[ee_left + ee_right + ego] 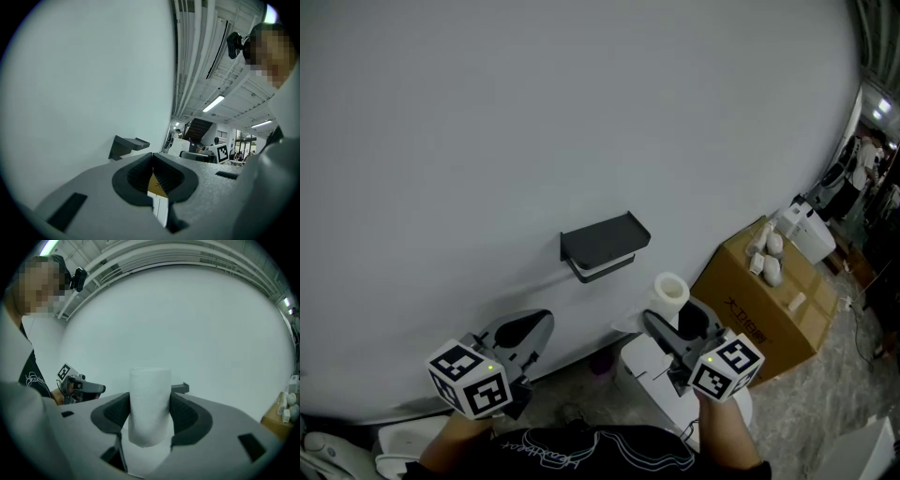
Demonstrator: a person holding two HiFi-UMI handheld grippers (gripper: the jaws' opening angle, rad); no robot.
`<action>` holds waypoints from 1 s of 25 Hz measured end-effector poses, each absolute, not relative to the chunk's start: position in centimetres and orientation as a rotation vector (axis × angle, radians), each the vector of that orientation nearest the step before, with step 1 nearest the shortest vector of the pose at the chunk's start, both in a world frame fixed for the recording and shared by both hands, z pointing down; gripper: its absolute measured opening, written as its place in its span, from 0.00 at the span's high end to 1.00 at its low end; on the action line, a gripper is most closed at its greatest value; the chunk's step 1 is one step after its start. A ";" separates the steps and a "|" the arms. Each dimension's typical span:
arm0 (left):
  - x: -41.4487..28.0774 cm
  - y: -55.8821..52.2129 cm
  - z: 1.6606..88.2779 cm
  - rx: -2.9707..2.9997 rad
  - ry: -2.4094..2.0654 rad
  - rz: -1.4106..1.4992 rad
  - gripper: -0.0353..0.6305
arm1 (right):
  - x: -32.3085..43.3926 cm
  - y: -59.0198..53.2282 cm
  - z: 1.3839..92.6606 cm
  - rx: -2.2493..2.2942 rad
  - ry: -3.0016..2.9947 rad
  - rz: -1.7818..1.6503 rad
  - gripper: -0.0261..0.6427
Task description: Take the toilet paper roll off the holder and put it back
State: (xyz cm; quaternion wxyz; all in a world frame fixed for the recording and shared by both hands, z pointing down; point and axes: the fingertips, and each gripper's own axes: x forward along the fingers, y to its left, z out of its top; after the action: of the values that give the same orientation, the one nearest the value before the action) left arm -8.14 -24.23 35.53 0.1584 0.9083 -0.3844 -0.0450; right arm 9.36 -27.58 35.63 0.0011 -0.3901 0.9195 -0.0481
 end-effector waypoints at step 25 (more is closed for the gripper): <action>-10.4 -28.6 33.8 2.578 -1.181 -0.120 0.94 | 5.0 -35.6 26.0 -1.081 2.893 0.142 0.56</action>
State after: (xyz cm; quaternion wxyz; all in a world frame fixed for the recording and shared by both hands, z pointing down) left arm -10.40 -28.63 33.77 0.1513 0.8979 -0.4113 -0.0418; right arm 5.01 -35.56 26.02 0.0250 -0.3496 0.9354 0.0459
